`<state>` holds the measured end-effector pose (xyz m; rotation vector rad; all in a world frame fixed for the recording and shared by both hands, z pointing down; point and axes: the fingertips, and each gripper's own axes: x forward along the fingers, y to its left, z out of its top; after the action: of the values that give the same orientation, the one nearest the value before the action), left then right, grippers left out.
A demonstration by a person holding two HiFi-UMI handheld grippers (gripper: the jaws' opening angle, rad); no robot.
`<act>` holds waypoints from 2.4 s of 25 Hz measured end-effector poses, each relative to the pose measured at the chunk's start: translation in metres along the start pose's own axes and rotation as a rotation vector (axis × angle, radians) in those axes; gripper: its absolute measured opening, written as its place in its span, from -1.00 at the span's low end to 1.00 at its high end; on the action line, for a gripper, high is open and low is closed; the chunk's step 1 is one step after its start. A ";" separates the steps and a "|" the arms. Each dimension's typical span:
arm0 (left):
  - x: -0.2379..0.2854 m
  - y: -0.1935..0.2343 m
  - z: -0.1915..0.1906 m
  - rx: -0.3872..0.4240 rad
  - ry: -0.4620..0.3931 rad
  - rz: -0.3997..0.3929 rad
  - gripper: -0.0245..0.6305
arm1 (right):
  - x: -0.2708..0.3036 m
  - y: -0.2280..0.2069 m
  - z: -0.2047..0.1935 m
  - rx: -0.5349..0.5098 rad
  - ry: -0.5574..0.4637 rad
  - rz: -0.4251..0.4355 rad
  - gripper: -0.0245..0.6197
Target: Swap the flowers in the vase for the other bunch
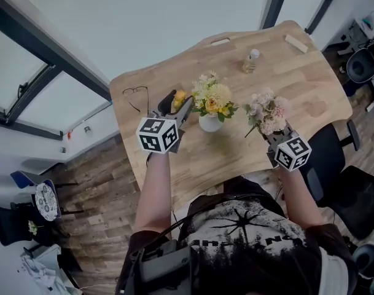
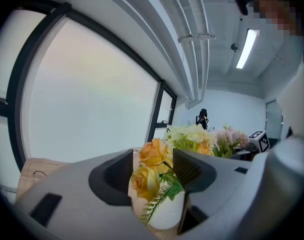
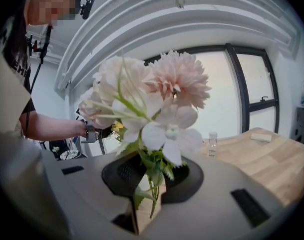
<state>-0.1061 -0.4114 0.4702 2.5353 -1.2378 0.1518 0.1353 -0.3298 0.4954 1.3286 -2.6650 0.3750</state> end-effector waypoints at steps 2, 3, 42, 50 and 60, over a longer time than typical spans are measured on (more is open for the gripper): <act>0.000 -0.001 -0.001 -0.002 0.000 -0.004 -0.16 | 0.001 -0.002 -0.002 0.002 0.008 0.004 -0.69; 0.000 -0.001 0.000 0.002 -0.003 -0.002 -0.23 | 0.002 -0.003 -0.002 0.002 0.011 0.005 -0.70; -0.012 -0.042 0.086 0.070 -0.197 0.023 -0.68 | 0.017 0.019 0.004 -0.162 0.033 0.084 -0.70; -0.028 -0.040 0.129 0.080 -0.278 0.026 -0.68 | 0.014 0.020 0.009 -0.160 0.018 0.073 -0.69; -0.079 -0.024 0.187 0.114 -0.400 0.085 -0.68 | 0.022 0.034 0.016 -0.183 0.008 0.103 -0.69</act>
<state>-0.1446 -0.3988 0.2693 2.6976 -1.5199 -0.2887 0.0945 -0.3314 0.4797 1.1385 -2.6930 0.1422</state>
